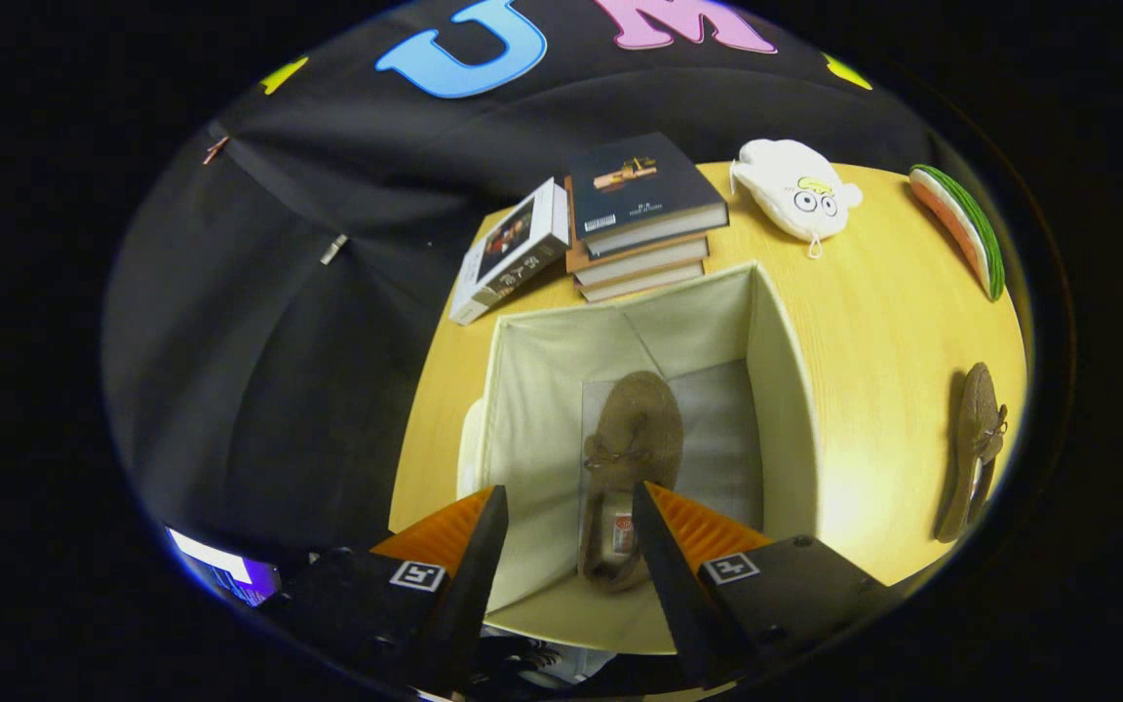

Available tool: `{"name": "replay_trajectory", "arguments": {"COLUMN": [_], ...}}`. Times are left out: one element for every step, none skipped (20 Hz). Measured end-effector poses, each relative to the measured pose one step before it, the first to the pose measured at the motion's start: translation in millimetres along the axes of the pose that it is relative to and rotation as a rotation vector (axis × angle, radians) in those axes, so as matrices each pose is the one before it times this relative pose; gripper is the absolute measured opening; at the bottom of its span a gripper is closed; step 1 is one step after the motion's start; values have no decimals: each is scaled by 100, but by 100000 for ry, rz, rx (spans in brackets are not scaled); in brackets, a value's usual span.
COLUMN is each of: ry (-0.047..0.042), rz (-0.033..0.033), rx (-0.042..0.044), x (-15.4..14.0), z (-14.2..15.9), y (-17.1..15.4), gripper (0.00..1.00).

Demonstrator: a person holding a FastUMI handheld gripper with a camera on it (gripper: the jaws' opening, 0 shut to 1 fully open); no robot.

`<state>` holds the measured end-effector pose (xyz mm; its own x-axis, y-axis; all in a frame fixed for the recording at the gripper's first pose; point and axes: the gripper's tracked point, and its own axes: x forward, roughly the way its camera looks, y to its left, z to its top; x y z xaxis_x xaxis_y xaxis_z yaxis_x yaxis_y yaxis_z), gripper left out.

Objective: Open the storage box then place both shoes into the box .Put the left shoe in first, then the right shoe, with the right side of both shoes facing outward in a uniform manner.

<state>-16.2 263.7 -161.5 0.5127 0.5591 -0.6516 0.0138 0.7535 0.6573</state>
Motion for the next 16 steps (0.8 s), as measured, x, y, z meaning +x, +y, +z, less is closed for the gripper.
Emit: {"name": "replay_trajectory", "arguments": {"ry": [-3660, -4289, -4365, -4829, -3797, -2477, -1513, -1595, -725, -613, 475, 858, 939, 1592, 2042, 2661], "rz": [366, 410, -672, -1592, -3226, -3590, -3211, -3184, -3043, -3361, -3073, -2861, -2425, -2957, -2658, -2721], "rx": [-982, -942, -616, -1129, -1669, -1248, -6, 130, -280, -629, -1438, -1567, -1750, -1778, -1459, -1176], "x": [-1789, -1984, -2088, -2117, -1835, -1593, -1386, -1133, -878, -778, -447, -389, -436, 139, 443, 540], "z": [1007, 1251, 1140, 1179, 1017, 307, 285, 156, -80, -355, -523, -994, -968, -1197, -1380, -1297], "y": [-794, -937, -1333, -1703, -2476, -2512, -2528, -2318, -2614, -2715, -2591, -2562, -2271, -2076, -1991, -1673], "gripper": [87, 87, 87, 87, 87, 87, 86, 87, 87, 87, 87, 87, 87, 87, 87, 87]}}
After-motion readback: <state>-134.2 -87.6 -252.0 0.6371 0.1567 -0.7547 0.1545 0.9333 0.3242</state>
